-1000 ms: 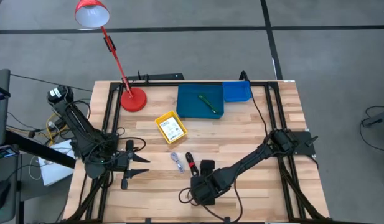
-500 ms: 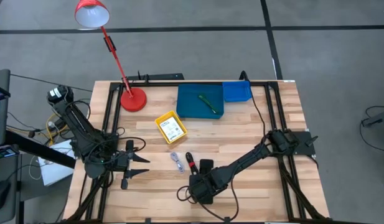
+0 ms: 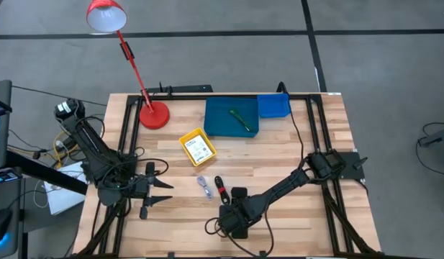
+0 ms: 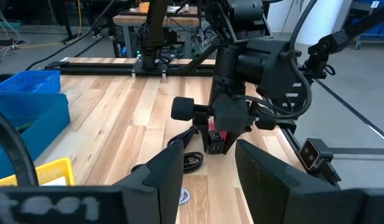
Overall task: Pick and place items into bin
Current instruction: Put the black charger adapter into the blue bin
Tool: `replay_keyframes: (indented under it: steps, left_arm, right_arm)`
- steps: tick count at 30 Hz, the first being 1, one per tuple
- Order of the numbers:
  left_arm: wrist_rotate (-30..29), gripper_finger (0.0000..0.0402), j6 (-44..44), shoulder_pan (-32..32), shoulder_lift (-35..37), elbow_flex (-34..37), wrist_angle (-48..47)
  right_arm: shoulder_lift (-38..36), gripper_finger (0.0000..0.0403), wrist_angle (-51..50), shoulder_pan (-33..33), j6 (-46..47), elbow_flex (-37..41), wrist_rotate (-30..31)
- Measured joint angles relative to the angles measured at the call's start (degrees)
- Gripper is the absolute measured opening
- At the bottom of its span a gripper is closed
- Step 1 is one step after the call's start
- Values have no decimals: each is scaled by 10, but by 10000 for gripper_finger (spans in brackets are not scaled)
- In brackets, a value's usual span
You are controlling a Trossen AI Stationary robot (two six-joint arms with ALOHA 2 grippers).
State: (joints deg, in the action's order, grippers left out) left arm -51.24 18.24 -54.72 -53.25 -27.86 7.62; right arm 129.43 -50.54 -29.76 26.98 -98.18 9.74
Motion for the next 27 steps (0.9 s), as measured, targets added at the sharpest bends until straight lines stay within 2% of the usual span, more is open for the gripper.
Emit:
replay_keyframes:
  steps: [5,13,17,24,27]
  left_arm:
    - [0,137,0,0,0,0,0]
    - [0,137,0,0,0,0,0]
    - [0,137,0,0,0,0,-1]
    - [-1,137,0,0,0,0,-2]
    - [-1,137,0,0,0,0,-2]
  right_arm:
    - [0,144,-1,0,-3,0,-6]
    - [1,167,-2,-2,-4,-1,4]
    - [4,149,-14,-2,-6,-14,6]
    - [5,143,-72,-1,-23,-65,24]
    - [5,156,-119,-1,-41,-97,47]
